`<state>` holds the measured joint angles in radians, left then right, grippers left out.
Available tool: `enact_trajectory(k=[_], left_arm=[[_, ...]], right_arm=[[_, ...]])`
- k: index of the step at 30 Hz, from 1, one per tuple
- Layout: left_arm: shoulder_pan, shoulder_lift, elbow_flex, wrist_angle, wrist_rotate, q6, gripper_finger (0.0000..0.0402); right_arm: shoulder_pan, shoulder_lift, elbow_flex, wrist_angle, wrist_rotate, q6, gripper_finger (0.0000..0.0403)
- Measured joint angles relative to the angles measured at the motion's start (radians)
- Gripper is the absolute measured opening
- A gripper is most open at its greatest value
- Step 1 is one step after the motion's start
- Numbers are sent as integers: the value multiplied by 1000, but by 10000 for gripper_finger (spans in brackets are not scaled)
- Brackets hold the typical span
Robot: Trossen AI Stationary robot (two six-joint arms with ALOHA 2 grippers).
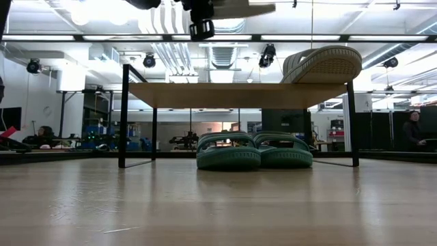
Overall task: Pick and place slides into the shelf
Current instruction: Put the gray slides on the shelf
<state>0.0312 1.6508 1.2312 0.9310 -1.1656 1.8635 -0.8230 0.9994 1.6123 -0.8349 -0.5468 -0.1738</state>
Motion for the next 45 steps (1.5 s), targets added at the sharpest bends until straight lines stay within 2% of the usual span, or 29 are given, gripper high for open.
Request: enact_trajectory(k=[4, 8, 14, 19, 23, 29, 33, 36, 41, 45], left_arm=[[5, 0, 0, -6, 9, -130, 18], [21, 1, 0, -27, 39, -325, 17], [19, 0, 3, -249, 239, -650, 17], [22, 0, 64, -474, 333, -922, 17], [22, 0, 124, -579, 347, -1040, 17], [22, -2, 167, -681, 451, -1238, 17], [21, -2, 172, -687, 457, -1260, 17], [22, -2, 173, -688, 427, -1288, 17], [26, -2, 174, -637, 318, -1293, 17], [37, 8, 178, -593, 239, -1293, 17]], right_arm=[[0, -44, 0, -32, 2, -5, 164], [1, -66, 0, -66, 3, -19, 155], [3, -71, 0, -120, -3, -31, 148], [3, -71, -6, -165, -6, -40, 150], [3, -70, -14, -165, -30, -74, 148], [38, -95, -27, -164, -214, -241, 150], [92, -116, -42, -163, -218, -335, 150], [131, -118, -50, -155, -154, -343, 149], [212, -102, -74, -122, 93, -343, 142], [294, -69, -97, -33, 229, -348, 142]])
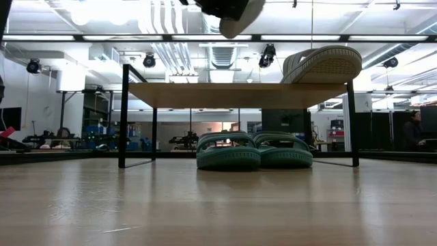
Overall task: Pick and place slides into the shelf
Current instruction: Put the gray slides on the shelf
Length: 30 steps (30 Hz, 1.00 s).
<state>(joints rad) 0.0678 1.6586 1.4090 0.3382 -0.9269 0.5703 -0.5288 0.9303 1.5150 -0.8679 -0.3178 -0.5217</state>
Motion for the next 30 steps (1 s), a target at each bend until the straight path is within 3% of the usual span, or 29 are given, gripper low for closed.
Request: enact_trajectory(k=[5, 10, 15, 23, 28, 30], left_arm=[[14, 52, 32, 26, -89, 29, 17], [18, 133, 63, 134, -160, 219, 17], [17, 188, 71, 258, -227, 370, 17], [17, 188, 70, 275, -224, 387, 17], [17, 188, 73, 300, -179, 381, 17], [17, 188, 73, 303, -186, 387, 17]], right_arm=[[101, 75, -3, 100, 71, -34, 140], [184, 167, -3, 146, 237, -151, 153], [191, 232, 27, 171, 259, -193, 191], [189, 289, 86, 232, 268, -276, 240], [161, 343, 132, 234, 274, -279, 243], [148, 363, 161, 217, 322, -283, 239]])
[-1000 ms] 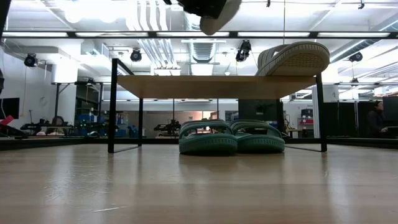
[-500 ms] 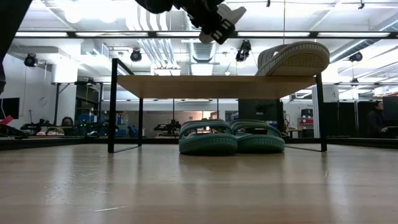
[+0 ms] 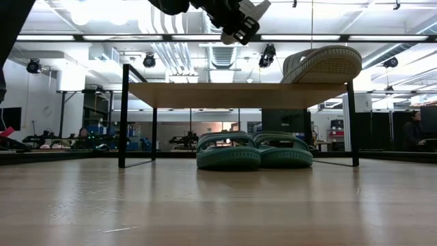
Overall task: Pick and place slides into the shelf
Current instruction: Put the gray slides on the shelf
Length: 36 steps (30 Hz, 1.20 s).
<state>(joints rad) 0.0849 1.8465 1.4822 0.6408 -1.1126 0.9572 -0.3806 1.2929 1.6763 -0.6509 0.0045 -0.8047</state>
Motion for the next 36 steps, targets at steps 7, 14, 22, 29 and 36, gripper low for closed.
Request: enact_trajectory(k=[7, 14, 22, 29, 36], left_arm=[[0, 0, 0, 3, -9, 50, 17], [-1, 0, 0, 3, -4, 47, 17], [-6, -1, -4, -1, 8, 52, 17], [-8, -1, -5, -2, 9, 53, 17], [-23, -1, -3, -2, 10, 97, 17]], right_arm=[[-8, 19, 86, -122, 101, -197, 234], [29, 47, 81, -195, 154, -499, 247], [53, 118, 80, -110, 469, -785, 247], [47, 131, 80, -13, 478, -829, 244], [5, 137, 80, 0, 474, -896, 240]])
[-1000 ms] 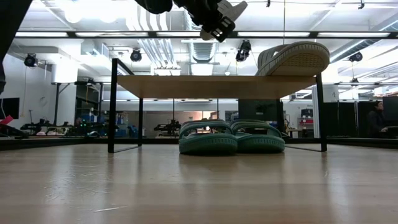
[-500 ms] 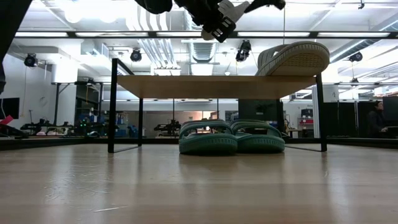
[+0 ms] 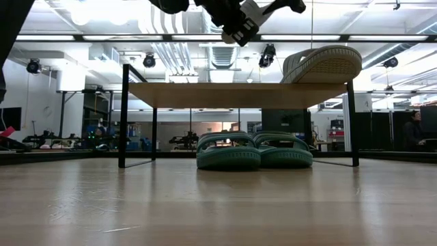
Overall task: Pick and place slides into the shelf
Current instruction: Put the gray slides on the shelf
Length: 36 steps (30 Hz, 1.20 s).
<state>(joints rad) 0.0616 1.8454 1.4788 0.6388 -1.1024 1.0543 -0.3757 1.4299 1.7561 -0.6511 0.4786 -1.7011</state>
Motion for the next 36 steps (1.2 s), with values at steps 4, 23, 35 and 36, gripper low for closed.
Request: enact_trajectory(k=[4, 23, 35, 36], left_arm=[[-1, -2, -1, -2, -2, 4, 17], [-17, -10, -2, 0, 78, 1, 17], [-18, -13, -3, 0, 83, 8, 31], [-18, -15, -4, 0, 85, 18, 35]], right_arm=[[-11, 0, 0, -33, 10, 30, 238], [-20, -6, 0, -48, 39, 162, 201], [-21, -6, -2, -96, 41, 215, 61], [-21, -9, -2, -96, 44, 225, 61]])
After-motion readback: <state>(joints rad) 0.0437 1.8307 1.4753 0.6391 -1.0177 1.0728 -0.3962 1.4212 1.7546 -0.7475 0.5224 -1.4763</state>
